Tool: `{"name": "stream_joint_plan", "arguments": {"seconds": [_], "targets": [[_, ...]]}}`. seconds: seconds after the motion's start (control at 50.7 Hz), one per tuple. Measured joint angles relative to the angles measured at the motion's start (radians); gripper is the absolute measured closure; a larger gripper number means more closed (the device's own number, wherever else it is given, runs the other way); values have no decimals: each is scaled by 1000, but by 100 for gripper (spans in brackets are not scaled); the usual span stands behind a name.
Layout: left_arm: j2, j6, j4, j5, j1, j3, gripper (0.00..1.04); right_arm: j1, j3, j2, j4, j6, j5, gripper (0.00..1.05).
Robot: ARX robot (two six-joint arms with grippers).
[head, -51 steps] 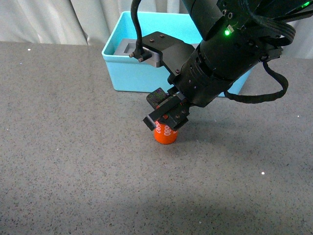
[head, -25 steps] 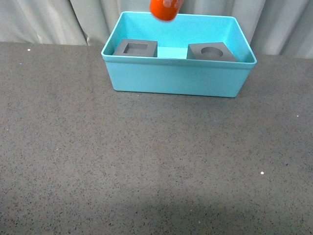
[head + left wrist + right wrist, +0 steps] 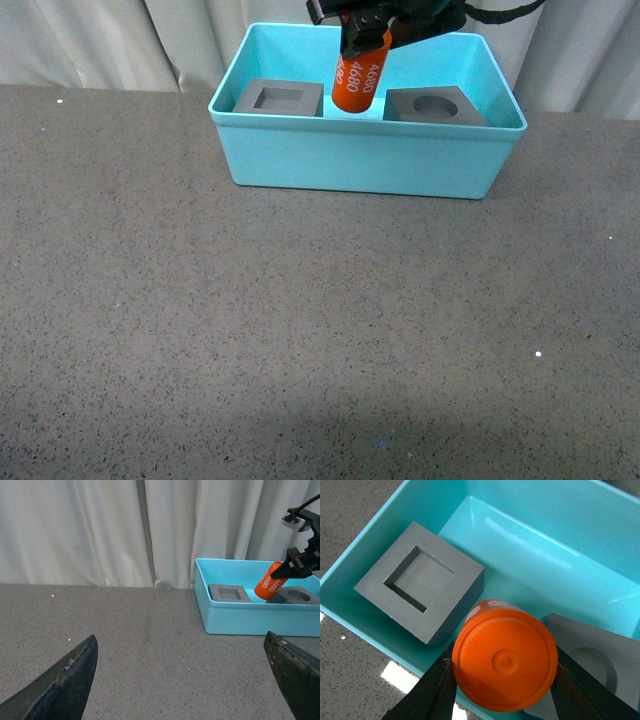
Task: Place gray and orange parts in blue box
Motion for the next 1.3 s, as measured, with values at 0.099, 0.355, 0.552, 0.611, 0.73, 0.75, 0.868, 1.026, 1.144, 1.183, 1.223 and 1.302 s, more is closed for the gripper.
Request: {"name": "stream_joint_plan", "arguments": {"seconds": [0.099, 0.355, 0.552, 0.611, 0.73, 0.75, 0.868, 1.026, 1.144, 1.183, 1.223, 1.302], "targets": [[0, 0, 0, 0, 0, 0, 7, 0, 82, 71, -48, -2, 1, 61], [0, 0, 0, 0, 0, 0, 7, 0, 190, 182, -167, -14, 25, 61], [0, 0, 0, 0, 0, 0, 7, 0, 253, 233, -211, -14, 26, 61], [0, 0, 0, 0, 0, 0, 7, 0, 269, 242, -224, -13, 26, 61], [0, 0, 0, 0, 0, 0, 7, 0, 285, 249, -240, -15, 18, 54], [0, 0, 0, 0, 0, 0, 7, 0, 285, 249, -239, -13, 16, 50], [0, 0, 0, 0, 0, 0, 7, -5, 272, 241, -222, -10, 6, 36], [0, 0, 0, 0, 0, 0, 7, -18, 154, 161, -130, 6, -18, 11], [0, 0, 0, 0, 0, 0, 7, -40, -23, 11, 13, 28, -25, 10], [0, 0, 0, 0, 0, 0, 7, -50, -88, -51, 72, 41, -21, 10], [0, 0, 0, 0, 0, 0, 7, -64, -170, -134, 146, 52, -15, 10], [0, 0, 0, 0, 0, 0, 7, -95, -313, -286, 228, 66, -35, 10]]}}
